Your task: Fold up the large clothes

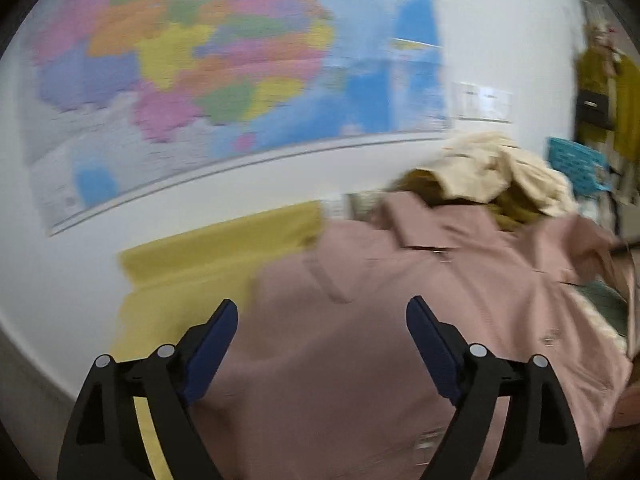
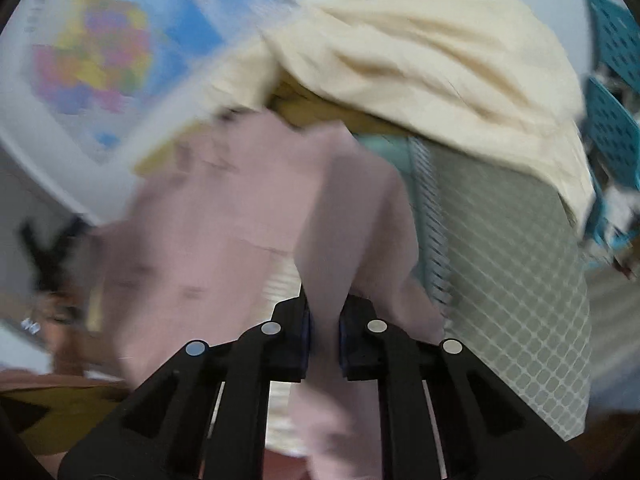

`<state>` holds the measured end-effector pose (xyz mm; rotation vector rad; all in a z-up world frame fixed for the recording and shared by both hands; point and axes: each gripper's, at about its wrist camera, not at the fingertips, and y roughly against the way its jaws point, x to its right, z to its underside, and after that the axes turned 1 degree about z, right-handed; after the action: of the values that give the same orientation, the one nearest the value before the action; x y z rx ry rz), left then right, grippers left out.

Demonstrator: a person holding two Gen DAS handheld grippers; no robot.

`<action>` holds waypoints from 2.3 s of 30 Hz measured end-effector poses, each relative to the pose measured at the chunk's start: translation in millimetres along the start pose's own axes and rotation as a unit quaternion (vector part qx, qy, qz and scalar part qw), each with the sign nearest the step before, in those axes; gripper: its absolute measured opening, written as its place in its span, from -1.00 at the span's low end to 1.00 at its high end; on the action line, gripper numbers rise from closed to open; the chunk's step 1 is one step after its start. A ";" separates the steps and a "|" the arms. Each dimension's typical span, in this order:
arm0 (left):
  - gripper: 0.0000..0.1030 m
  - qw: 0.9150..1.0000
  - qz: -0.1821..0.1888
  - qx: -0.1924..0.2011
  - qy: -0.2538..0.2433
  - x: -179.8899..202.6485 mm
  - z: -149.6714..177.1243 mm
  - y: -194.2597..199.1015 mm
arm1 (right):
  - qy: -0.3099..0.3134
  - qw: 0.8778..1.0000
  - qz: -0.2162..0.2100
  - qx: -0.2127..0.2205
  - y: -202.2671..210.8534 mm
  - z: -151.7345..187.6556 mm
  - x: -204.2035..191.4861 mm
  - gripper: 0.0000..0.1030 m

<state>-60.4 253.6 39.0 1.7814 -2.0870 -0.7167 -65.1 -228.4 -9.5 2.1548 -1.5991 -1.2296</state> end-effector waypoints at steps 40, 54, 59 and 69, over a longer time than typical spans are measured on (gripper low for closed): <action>-0.88 0.962 0.213 -0.157 0.068 16.4 -4.2 -87.4 | -0.020 0.992 -0.101 -0.072 -179.6 -63.4 -27.8 -0.86; 0.75 0.948 0.234 -0.214 -0.006 46.9 46.2 -83.9 | -0.035 0.998 -0.038 -0.019 -141.1 -60.5 -5.5 0.18; 0.00 0.953 0.207 -0.214 -0.060 68.9 62.2 -88.8 | -0.024 0.999 -0.032 -0.020 -156.7 -66.9 -18.3 0.47; -0.93 0.984 0.086 -0.156 0.000 -23.5 -2.3 -92.2 | -0.036 0.999 -0.026 -0.010 -151.0 -70.9 -5.9 -0.93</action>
<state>21.3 266.5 -7.9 1.4147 -1.9710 -0.9330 90.9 -184.8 -49.7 2.1773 -1.5602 -1.3467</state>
